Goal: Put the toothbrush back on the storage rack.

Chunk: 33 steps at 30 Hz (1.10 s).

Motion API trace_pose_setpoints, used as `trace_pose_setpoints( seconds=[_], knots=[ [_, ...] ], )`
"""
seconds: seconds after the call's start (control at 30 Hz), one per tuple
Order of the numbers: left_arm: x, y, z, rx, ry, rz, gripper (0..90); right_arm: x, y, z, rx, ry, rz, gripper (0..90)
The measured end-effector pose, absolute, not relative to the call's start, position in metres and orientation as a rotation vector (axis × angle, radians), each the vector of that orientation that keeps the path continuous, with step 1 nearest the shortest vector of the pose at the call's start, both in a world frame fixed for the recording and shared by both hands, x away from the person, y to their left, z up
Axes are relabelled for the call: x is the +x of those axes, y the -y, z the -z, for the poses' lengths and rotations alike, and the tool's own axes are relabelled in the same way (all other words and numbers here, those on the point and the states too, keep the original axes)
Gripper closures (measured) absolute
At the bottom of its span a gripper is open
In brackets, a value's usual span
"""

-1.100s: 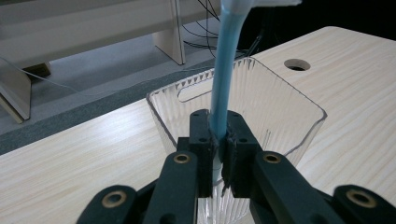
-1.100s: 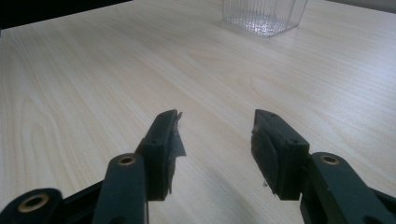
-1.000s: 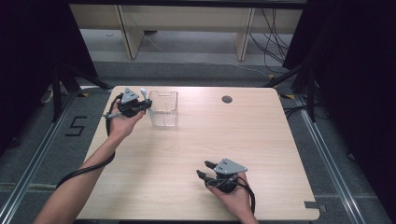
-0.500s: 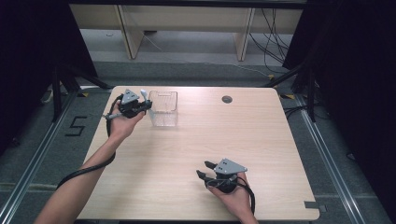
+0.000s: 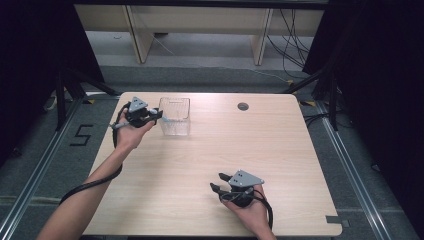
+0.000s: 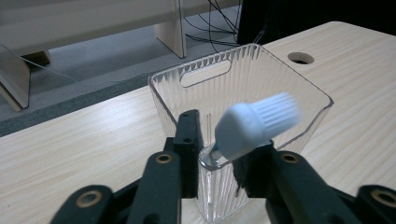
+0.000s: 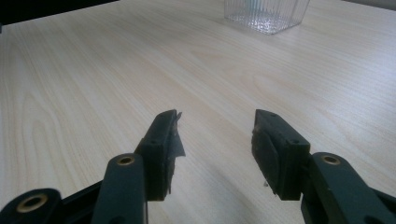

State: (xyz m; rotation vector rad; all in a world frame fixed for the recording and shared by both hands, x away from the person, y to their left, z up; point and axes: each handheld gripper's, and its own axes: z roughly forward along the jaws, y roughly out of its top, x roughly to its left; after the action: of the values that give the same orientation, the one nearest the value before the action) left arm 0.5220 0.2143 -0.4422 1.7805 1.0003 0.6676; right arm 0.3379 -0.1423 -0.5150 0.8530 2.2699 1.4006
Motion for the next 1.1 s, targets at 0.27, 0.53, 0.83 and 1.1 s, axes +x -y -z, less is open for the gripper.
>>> trace_pose_setpoints(
  seconds=[0.27, 0.53, 0.83, 1.1],
  knots=[
    [0.518, -0.219, 0.448, 1.79, -1.022, -0.658, 52.2, 0.338, 0.143, 0.515, 0.859, -2.27, -1.402, 50.9],
    [0.511, -0.224, 0.449, 1.778, -1.017, -0.662, 45.9, 0.34, 0.143, 0.516, 0.818, -2.262, -1.393, 50.9],
    [0.497, -0.227, 0.452, 1.78, -1.021, -0.653, 41.1, 0.338, 0.143, 0.515, 0.839, -2.264, -1.398, 50.9],
    [0.482, -0.233, 0.454, 1.765, -1.029, -0.67, 37.4, 0.339, 0.144, 0.515, 0.835, -2.26, -1.398, 50.9]
  ],
)
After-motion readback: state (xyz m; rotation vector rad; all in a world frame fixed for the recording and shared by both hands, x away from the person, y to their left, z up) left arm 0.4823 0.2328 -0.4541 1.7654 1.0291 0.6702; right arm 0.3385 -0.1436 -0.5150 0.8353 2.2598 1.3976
